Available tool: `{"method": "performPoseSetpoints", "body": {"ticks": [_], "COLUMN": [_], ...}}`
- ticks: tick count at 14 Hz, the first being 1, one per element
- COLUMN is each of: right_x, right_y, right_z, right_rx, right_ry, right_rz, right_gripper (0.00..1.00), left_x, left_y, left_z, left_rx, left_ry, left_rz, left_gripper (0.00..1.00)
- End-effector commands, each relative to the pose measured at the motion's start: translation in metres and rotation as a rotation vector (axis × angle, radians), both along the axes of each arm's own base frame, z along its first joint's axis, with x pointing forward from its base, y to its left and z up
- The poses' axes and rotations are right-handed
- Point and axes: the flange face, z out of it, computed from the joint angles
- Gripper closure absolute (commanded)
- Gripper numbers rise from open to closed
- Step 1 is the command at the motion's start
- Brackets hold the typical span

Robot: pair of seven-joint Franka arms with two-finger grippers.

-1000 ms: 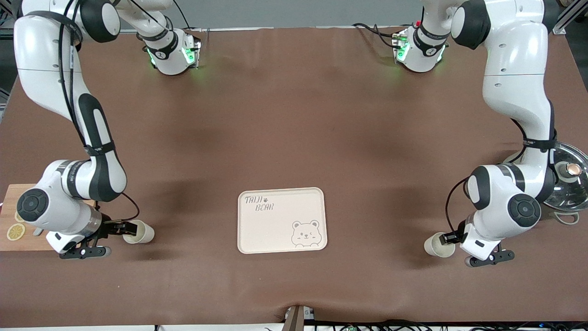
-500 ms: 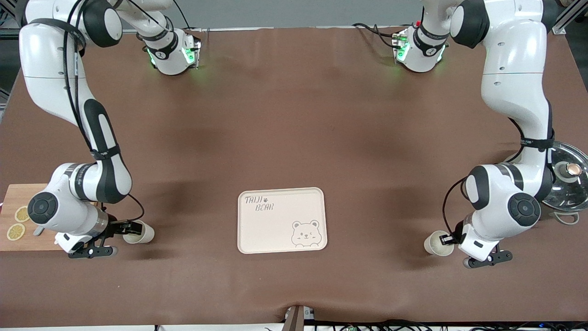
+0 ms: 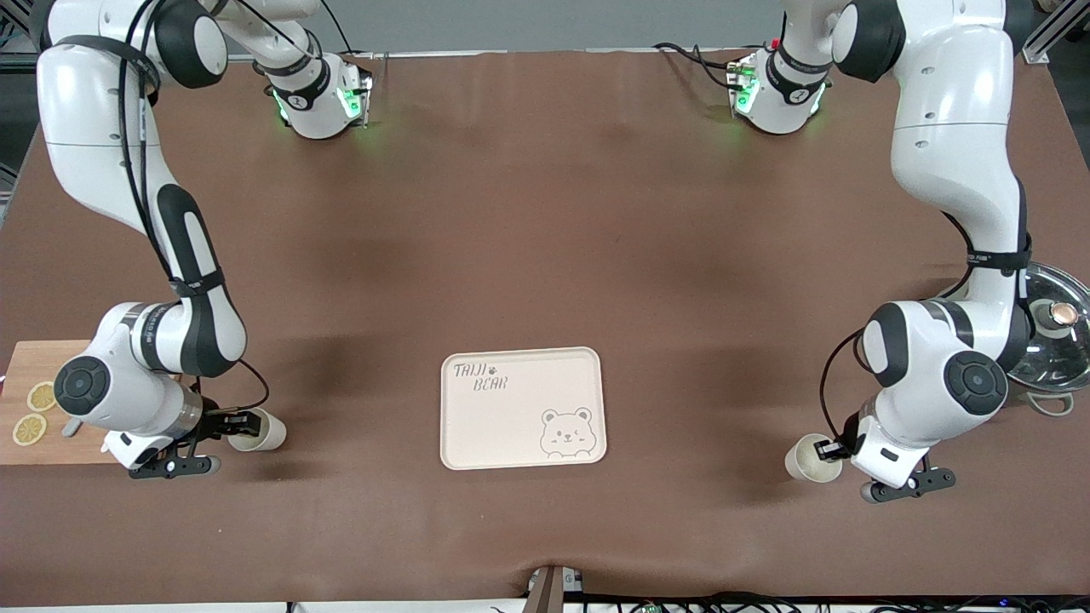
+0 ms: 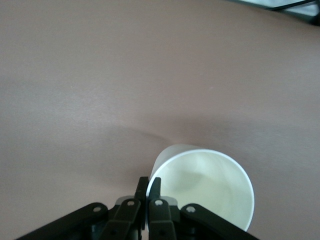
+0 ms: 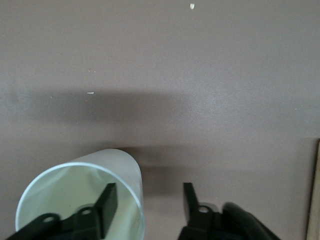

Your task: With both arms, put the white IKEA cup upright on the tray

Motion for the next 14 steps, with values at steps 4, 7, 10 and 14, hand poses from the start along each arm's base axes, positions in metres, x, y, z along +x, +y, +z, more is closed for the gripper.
{"method": "performPoseSetpoints", "body": {"ticks": [4, 7, 10, 14], "right_x": [0.004, 0.004, 0.004, 0.01], "right_y": [0.005, 0.007, 0.007, 0.023], "right_z": [0.001, 0.001, 0.001, 0.016], "right_rx": [0.004, 0.004, 0.004, 0.032], "right_ry": [-0.01, -0.01, -0.008, -0.025], "right_rz": [0.004, 0.007, 0.006, 0.012], "right_gripper": [0.99, 1.0, 1.0, 1.0], "left_x": [-0.012, -0.02, -0.03, -0.048], "left_y": [-0.034, -0.08, -0.126, -0.186], "left_z": [0.03, 0.032, 0.039, 0.04], "left_rx": [0.018, 0.02, 0.029, 0.008], "left_ry": [0.078, 0.078, 0.088, 0.094], "left_rz": [0.014, 0.071, 0.137, 0.221], "left_gripper": [1.0, 1.0, 1.0, 1.0]}}
